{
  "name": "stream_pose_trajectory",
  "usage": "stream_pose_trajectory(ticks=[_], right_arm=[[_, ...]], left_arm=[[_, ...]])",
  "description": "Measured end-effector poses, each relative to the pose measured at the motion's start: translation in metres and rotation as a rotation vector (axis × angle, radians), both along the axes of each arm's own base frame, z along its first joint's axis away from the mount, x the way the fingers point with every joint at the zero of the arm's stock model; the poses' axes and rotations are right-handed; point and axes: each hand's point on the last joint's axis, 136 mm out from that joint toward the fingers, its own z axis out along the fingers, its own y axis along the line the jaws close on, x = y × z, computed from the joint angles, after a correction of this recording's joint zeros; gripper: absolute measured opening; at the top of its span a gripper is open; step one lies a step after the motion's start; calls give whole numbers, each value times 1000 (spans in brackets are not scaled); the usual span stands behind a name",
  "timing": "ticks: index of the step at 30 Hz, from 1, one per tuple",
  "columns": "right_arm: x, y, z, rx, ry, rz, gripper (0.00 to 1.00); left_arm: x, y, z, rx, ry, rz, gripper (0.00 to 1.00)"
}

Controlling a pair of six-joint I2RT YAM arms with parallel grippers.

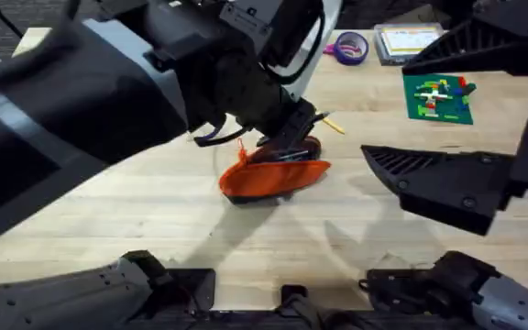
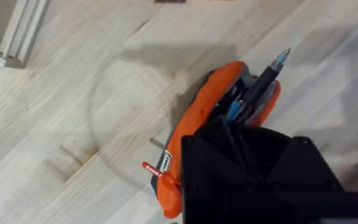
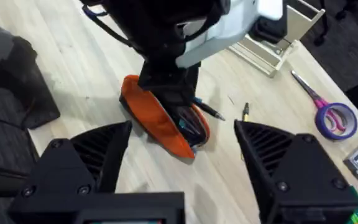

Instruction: Unzip the bag, pick up the pens from the table one at a time and place them inside, then zip the bag closed.

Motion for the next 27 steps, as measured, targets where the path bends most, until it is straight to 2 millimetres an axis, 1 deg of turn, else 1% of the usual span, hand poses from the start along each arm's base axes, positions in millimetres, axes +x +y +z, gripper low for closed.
stream_pose_trajectory(ticks=[2,3,5,11,18,24,27], right_arm=[[0,0,0,0,0,0,997],[0,0,0,0,0,0,997],[0,0,0,0,0,0,997],[0,0,0,0,0,0,997],[0,0,0,0,0,0,997],[0,0,0,-1,-1,0,997],[0,0,0,-1,-1,0,996]], left_arm=[[-2,-2,0,-2,4,-7,43],[-3,-10,-11,-3,40,-23,43],[-2,-15,-18,1,56,-32,43],[-2,-20,-41,37,112,-43,43],[-8,-15,-65,107,180,-58,43],[-15,-9,-71,146,203,-84,43],[-20,-3,-73,175,224,-88,43]])
